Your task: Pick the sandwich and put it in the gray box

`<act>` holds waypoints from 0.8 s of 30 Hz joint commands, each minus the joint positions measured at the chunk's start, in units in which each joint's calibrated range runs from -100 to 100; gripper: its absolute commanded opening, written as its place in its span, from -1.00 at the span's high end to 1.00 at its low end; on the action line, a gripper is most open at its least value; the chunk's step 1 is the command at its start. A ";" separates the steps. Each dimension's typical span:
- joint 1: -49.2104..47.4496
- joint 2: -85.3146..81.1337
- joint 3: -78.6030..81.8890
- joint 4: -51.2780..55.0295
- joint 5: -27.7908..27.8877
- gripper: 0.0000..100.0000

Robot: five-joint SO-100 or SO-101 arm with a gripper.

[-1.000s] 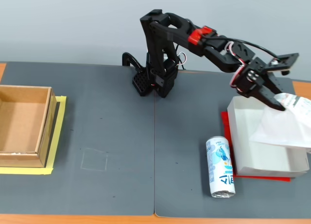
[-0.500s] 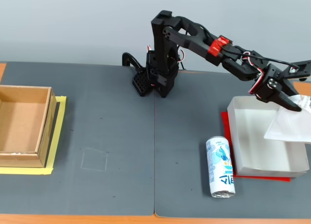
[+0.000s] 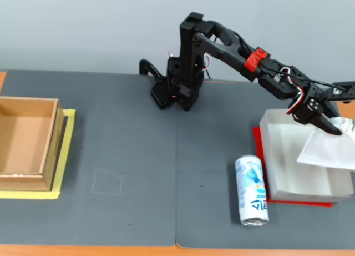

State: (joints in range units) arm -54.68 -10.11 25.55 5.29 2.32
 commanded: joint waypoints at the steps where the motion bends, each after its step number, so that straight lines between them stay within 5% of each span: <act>1: 0.48 -0.28 -1.08 -0.43 0.21 0.94; 4: 0.48 -0.28 -0.72 -0.43 -0.05 0.91; 11: 0.56 -0.28 -0.54 1.74 -0.16 0.45; 24: 0.63 -1.21 -0.54 2.26 -0.11 0.45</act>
State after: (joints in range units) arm -54.53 -10.11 25.46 7.46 2.32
